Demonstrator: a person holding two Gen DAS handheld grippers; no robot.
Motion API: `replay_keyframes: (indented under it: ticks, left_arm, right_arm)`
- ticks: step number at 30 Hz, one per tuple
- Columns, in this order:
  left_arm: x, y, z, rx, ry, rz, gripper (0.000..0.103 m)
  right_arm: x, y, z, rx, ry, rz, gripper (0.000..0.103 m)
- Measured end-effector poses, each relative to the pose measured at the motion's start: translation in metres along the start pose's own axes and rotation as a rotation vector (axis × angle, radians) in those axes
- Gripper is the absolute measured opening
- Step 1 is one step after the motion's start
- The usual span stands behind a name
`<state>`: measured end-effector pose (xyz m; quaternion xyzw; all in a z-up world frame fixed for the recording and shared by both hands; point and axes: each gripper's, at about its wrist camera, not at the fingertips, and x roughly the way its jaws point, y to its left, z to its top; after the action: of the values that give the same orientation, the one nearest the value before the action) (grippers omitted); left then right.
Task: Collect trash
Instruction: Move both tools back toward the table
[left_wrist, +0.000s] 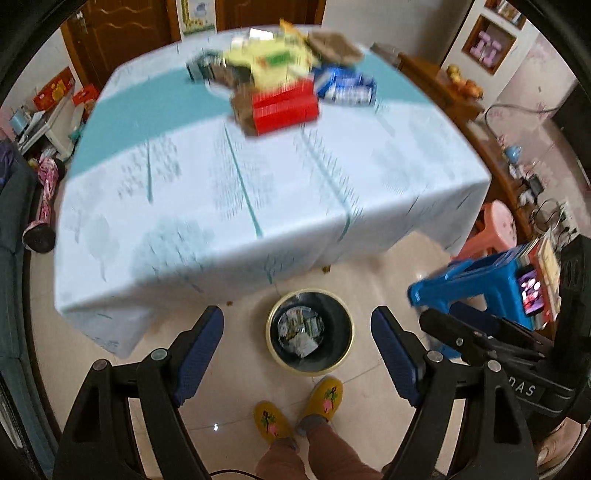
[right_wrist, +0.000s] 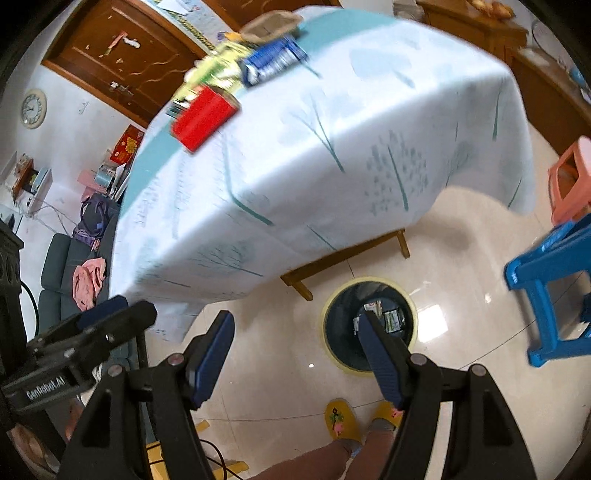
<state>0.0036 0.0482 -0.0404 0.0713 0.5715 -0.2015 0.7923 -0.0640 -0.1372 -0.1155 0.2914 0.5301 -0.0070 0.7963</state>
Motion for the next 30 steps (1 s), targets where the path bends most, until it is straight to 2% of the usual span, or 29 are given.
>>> replay_keyframes:
  ticks: [9, 17, 24, 30]
  left_arm:
    - [-0.055, 0.002, 0.040, -0.031, -0.141, 0.015, 0.081]
    - [-0.089, 0.012, 0.065, -0.104, -0.232, 0.055, 0.081]
    - [-0.092, 0.027, 0.072, -0.195, -0.215, 0.079, 0.081]
    - [-0.084, 0.039, 0.096, -0.158, -0.186, 0.105, 0.081]
  right_arm:
    - [-0.058, 0.034, 0.036, -0.127, -0.090, 0.000, 0.070]
    - [-0.076, 0.043, 0.071, -0.218, -0.134, 0.021, 0.070]
    - [-0.069, 0.046, 0.092, -0.273, -0.107, 0.042, 0.070]
    - [-0.055, 0.047, 0.102, -0.274, -0.091, 0.051, 0.070]
